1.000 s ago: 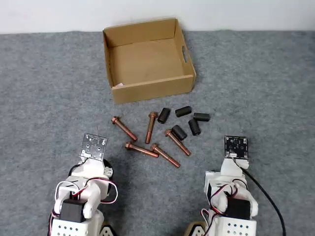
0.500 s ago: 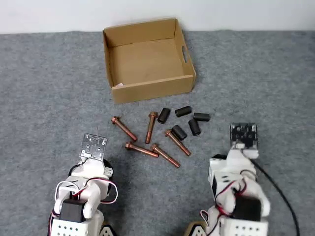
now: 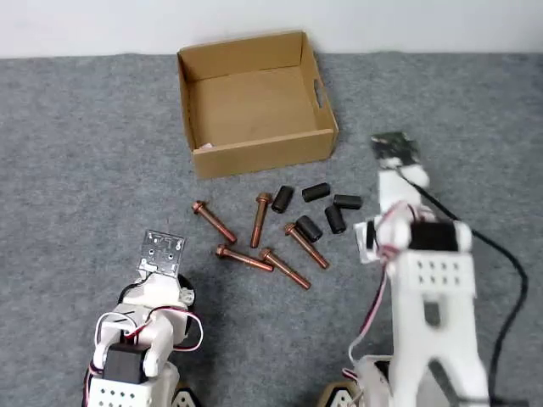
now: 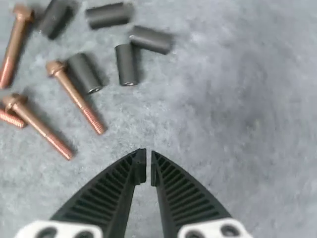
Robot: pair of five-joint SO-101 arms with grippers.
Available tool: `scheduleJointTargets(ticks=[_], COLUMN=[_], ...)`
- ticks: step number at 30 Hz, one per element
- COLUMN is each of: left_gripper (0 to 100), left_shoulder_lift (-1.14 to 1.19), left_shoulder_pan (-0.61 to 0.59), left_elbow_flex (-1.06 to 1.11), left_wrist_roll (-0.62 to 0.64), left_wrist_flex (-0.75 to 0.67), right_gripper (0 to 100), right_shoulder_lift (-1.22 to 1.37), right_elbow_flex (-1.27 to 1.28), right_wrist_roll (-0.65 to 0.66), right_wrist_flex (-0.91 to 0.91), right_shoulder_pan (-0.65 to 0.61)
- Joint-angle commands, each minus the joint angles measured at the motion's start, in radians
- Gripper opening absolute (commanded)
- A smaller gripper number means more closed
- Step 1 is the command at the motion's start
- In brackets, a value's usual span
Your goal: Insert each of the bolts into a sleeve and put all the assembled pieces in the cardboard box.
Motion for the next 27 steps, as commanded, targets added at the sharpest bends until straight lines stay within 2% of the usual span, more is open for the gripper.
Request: scheduleJointTargets(ticks=[1,9,12,18,27], left_gripper=[0,0,0,0,0], left_shoulder_lift=[-0.008,-0.008,-0.008,-0.008,-0.008], left_shoulder_pan=[-0.003,-0.003,-0.003,-0.003,-0.003], left_elbow_flex=[-0.005,-0.005,-0.005,-0.005,-0.005], left_wrist_roll=[-0.005,-0.005,-0.005,-0.005,-0.005], left_wrist_flex=[0.009,0.009,0.009,0.009,0.009], right_gripper=[0.9,0.9,1.3,15.7,13.3], right_shoulder_lift=[0.131,0.455,0.578,0.748,0.878], right_elbow_flex=[-0.144,-0.397,-0.480,-0.566,-0.666], right_wrist_roll=[0.143,0.155,0.104,0.057,0.011], right_wrist_flex=[-0.001,0.010,0.012,0.012,0.001], right_shoulder_pan=[-0.054,-0.148,-0.154,-0.179,-0.206])
